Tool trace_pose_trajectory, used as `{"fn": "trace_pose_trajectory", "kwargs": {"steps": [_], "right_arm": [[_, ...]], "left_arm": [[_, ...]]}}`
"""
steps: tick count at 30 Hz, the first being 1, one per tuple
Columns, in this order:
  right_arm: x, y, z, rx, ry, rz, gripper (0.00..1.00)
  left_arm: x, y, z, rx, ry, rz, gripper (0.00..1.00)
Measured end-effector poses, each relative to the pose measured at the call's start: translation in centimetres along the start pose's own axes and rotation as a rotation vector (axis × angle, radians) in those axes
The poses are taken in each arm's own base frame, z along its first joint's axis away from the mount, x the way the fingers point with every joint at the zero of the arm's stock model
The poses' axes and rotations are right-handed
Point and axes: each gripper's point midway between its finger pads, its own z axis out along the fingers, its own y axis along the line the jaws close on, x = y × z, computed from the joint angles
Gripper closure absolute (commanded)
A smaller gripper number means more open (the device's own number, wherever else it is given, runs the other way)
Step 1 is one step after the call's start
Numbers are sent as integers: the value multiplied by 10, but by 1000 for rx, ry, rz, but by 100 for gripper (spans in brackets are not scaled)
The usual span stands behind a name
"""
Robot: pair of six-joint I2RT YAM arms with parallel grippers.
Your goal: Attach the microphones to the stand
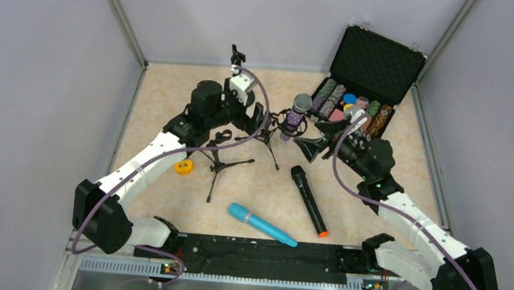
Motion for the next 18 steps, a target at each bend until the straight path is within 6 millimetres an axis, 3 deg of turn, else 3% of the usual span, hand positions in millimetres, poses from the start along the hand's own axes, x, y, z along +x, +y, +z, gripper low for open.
{"fn": "trace_pose_trajectory", "kwargs": {"steps": [8,18], "right_arm": [[11,1,-18,49,59,68,1],[79,0,-21,48,298,223,1]], "left_arm": [[12,-17,4,113,1,28,1],[20,-27,22,306,38,212,2]]}}
